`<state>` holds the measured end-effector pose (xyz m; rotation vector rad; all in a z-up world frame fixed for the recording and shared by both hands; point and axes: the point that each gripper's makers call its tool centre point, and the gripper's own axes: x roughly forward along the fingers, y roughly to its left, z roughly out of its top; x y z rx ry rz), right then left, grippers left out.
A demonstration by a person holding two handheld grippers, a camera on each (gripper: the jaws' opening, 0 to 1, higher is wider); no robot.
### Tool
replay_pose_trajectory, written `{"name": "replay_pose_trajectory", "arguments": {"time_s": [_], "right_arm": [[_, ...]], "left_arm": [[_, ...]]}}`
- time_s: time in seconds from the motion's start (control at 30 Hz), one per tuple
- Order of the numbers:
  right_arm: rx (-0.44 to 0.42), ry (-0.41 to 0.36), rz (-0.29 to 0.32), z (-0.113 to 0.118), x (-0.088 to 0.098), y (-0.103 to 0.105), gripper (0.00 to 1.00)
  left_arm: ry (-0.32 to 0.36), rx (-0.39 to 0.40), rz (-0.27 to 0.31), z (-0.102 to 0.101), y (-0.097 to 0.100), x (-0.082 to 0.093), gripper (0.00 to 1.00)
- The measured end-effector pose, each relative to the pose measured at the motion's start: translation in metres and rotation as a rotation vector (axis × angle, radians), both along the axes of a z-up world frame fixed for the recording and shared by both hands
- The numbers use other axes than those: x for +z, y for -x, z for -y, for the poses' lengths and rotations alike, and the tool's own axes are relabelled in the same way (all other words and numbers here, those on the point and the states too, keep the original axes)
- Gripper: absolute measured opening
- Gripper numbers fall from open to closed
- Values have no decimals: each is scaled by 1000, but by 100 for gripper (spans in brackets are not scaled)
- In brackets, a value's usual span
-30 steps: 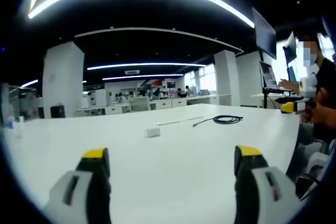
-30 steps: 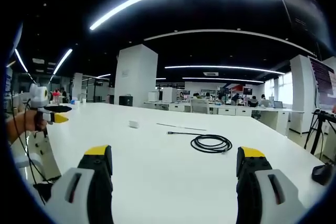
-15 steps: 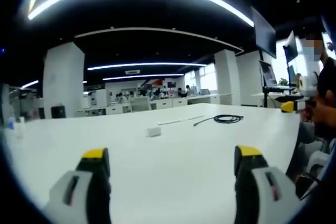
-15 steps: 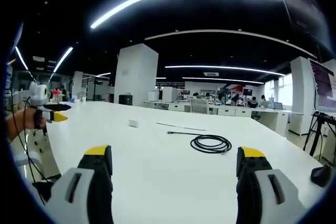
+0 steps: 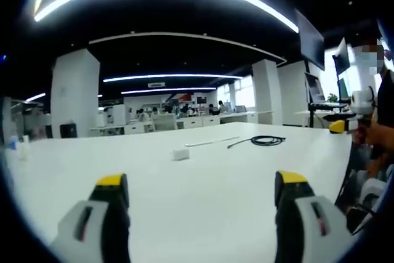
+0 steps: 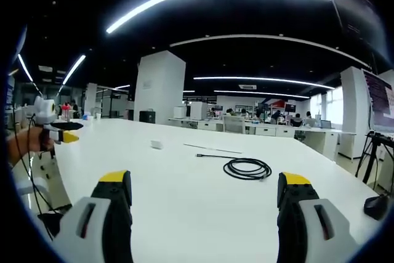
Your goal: Plug the desk Type‑C cable into the charger adapter.
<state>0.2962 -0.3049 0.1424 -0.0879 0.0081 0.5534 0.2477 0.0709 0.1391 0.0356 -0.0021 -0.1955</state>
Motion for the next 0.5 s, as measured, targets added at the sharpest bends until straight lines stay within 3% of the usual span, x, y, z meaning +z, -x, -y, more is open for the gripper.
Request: {"name": "replay_pose_trajectory", "arguments": {"time_s": [0.5], "right_arm": [[16, 0, 1, -7, 0, 1, 100]], "left_arm": [[-3, 0, -1, -3, 2, 0, 99]]}}
